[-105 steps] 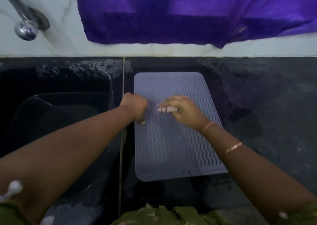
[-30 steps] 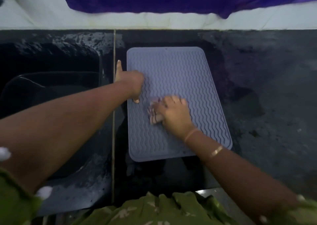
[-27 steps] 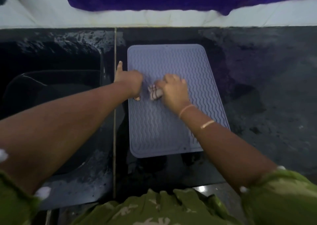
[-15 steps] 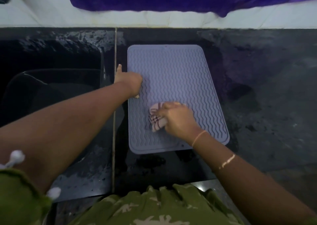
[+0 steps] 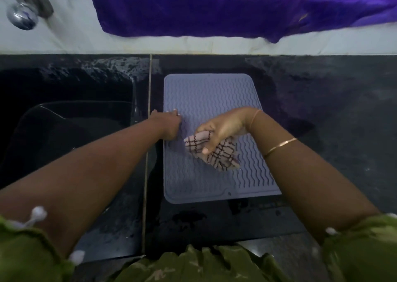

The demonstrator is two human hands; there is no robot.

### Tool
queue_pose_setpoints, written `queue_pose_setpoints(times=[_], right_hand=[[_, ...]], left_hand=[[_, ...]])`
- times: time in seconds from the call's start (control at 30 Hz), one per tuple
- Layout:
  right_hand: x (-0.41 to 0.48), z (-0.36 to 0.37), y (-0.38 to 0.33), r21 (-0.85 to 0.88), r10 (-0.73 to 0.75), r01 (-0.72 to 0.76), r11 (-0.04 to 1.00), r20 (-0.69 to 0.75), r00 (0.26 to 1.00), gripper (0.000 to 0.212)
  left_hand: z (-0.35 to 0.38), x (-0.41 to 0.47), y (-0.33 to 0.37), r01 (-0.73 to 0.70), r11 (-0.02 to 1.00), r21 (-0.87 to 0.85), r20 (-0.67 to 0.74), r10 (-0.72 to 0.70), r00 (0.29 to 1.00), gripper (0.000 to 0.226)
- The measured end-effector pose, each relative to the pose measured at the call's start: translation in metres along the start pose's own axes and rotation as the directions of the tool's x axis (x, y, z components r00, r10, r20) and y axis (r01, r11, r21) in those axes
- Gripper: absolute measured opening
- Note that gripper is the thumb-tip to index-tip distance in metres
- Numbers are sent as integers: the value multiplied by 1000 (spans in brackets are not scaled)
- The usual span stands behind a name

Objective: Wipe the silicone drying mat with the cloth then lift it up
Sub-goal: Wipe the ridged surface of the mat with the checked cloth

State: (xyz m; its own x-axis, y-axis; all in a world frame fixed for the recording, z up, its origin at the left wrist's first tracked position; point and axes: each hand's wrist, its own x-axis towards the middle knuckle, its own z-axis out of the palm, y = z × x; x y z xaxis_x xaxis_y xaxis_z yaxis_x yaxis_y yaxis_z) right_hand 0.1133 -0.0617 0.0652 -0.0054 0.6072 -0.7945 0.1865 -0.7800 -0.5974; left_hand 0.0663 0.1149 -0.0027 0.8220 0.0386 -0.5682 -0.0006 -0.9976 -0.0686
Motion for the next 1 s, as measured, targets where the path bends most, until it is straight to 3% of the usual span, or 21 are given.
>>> queue_pose_setpoints(times=[0.07, 0.13, 0.17, 0.23, 0.3, 0.33, 0.4, 0.47, 0.5, 0.53, 0.6, 0.63, 0.73, 0.83, 1.0], right_hand=[[7, -1, 3, -13, 6, -4, 1000, 162, 987, 24], [12, -3, 5, 33, 9, -16, 999, 201, 980, 33], [14, -3, 5, 18, 17, -20, 1000, 140, 990, 38], [21, -5, 6, -200, 13, -43, 979, -149, 989, 52], [34, -9, 13, -410, -117, -113, 905, -497, 860, 67], [39, -9, 16, -430, -152, -165, 887, -611, 777, 75], [43, -5, 19, -422, -197, -249, 872, -766, 611, 80], [45, 7, 18, -417, -283, -240, 877, -850, 445, 63], [48, 17, 19, -404, -291, -218, 888, -863, 412, 61], [53, 29, 20, -393, -266, -230, 890, -859, 438, 67], [67, 59, 29, -420, -192, -377, 826, -837, 513, 86], [75, 71, 35, -441, -192, -442, 781, -843, 502, 88], [85, 89, 41, -422, -258, -481, 769, -892, 371, 63], [82, 96, 37, -444, -340, -486, 753, -895, 290, 31], [59, 148, 44, -544, -466, -415, 729, -839, 282, 29]], left_hand=[[0, 0, 0, 7, 1000, 13, 21, -7, 1000, 71], [-1, 0, 0, 18, 1000, 21, 33, -18, 999, 73], [-1, 1, 0, 23, 999, 27, 38, -24, 999, 73], [-3, 0, 1, 33, 998, 44, 49, -35, 998, 72], [-5, -2, 3, 38, 998, 59, 44, -40, 998, 70], [-6, -3, 4, 35, 998, 61, 35, -38, 999, 69], [-6, -5, 5, 23, 998, 66, 18, -24, 1000, 69], [-7, -6, 2, 12, 999, 31, 30, -13, 999, 73], [-9, -6, 0, 12, 1000, -12, 49, -11, 999, 80], [-11, -6, -2, 16, 998, -57, 78, -11, 997, 90], [-13, -8, -5, 18, 996, -92, 152, -4, 988, 114], [-13, -9, -4, 19, 997, -69, 180, -6, 984, 124], [-9, -13, 7, 39, 997, 70, 181, -51, 982, 137], [-10, -15, 13, 49, 986, 157, 151, -72, 986, 141], [-10, -14, 10, 48, 982, 183, 177, -81, 981, 143]])
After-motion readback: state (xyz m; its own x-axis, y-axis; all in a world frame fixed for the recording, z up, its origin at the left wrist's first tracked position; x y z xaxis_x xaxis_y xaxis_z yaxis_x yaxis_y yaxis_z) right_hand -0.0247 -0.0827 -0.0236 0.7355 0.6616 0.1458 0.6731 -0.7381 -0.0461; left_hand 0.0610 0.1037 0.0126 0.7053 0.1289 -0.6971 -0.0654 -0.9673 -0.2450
